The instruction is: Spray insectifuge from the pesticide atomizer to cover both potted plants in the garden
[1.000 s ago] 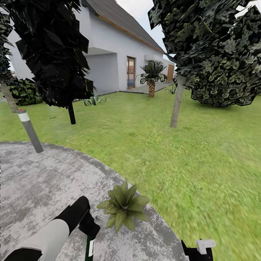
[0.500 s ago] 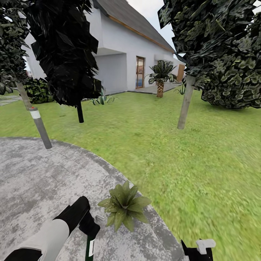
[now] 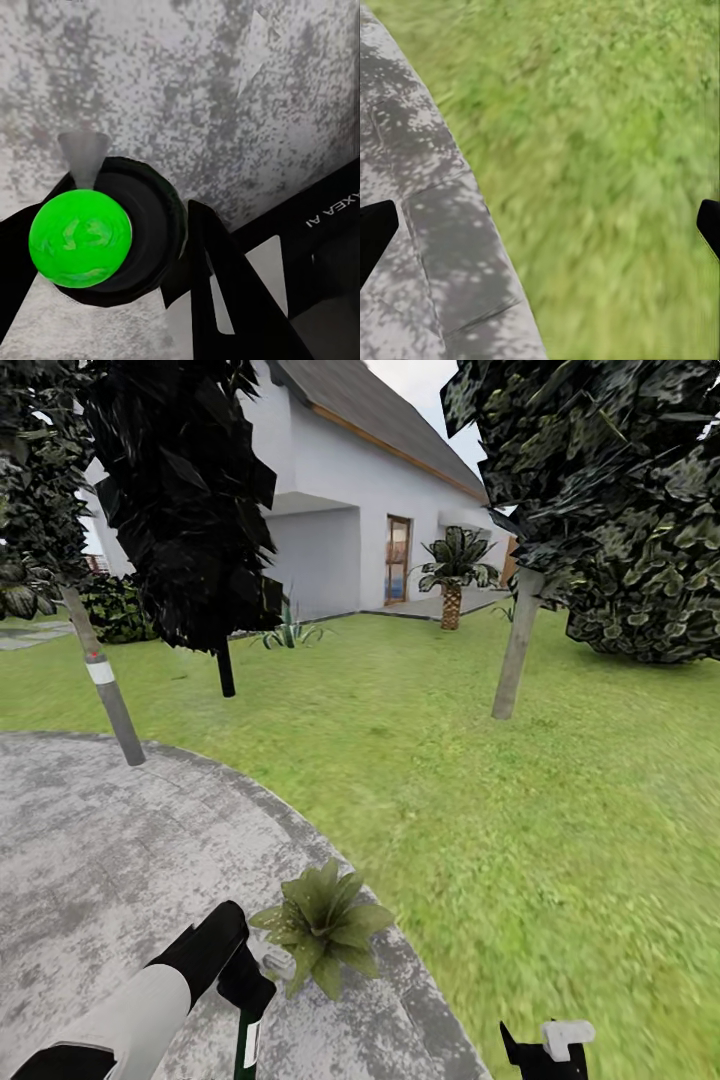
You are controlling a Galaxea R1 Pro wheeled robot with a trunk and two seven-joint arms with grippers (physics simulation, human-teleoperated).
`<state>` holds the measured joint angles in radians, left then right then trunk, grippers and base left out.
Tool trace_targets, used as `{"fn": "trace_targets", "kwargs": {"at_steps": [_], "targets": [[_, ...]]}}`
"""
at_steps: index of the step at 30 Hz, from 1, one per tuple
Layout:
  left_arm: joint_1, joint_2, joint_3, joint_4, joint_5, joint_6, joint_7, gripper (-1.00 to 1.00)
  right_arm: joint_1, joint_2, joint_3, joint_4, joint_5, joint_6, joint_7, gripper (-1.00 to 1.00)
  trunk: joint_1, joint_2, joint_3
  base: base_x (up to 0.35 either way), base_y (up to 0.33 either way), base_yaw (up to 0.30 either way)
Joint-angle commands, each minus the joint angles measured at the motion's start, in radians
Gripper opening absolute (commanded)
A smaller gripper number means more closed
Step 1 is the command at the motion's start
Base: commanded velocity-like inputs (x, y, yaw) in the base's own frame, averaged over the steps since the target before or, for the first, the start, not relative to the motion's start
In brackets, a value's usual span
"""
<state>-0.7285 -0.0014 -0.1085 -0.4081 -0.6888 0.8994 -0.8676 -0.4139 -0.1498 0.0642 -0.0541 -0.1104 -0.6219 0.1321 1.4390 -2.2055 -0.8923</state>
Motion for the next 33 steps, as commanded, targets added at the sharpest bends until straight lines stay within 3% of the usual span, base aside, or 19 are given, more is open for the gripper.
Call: {"fn": "trace_targets", "kwargs": {"at_steps": [1,20,26,33], "targets": [[-0.001,0.0,-0.001,-0.001,-0.01,0.003,-0.01,-1.0,0.0,0.0,0.006,0.0,-0.011,-0.002,0.005,1.0,0.0,0.0,-0.001,0.104,-0.272,0.269],[0.0,0.002,-0.003,0.003,-0.016,0.003,-0.007,-1.0,0.0,-0.001,0.006,0.0,-0.011,-0.002,0.005,1.0,0.0,0.0,-0.001,0.11,-0.261,0.269],[0.001,0.011,-0.011,0.017,-0.018,0.003,-0.007,-1.0,0.0,-0.001,0.006,0.0,-0.011,-0.002,0.006,1.0,0.0,0.0,-0.001,0.04,-0.064,0.041],[0.041,0.033,-0.014,0.019,-0.02,-0.002,-0.007,-1.0,0.0,-0.002,0.006,0.0,-0.01,-0.004,0.007,1.0,0.0,0.0,-0.001,0.001,-0.001,0.001]]}}
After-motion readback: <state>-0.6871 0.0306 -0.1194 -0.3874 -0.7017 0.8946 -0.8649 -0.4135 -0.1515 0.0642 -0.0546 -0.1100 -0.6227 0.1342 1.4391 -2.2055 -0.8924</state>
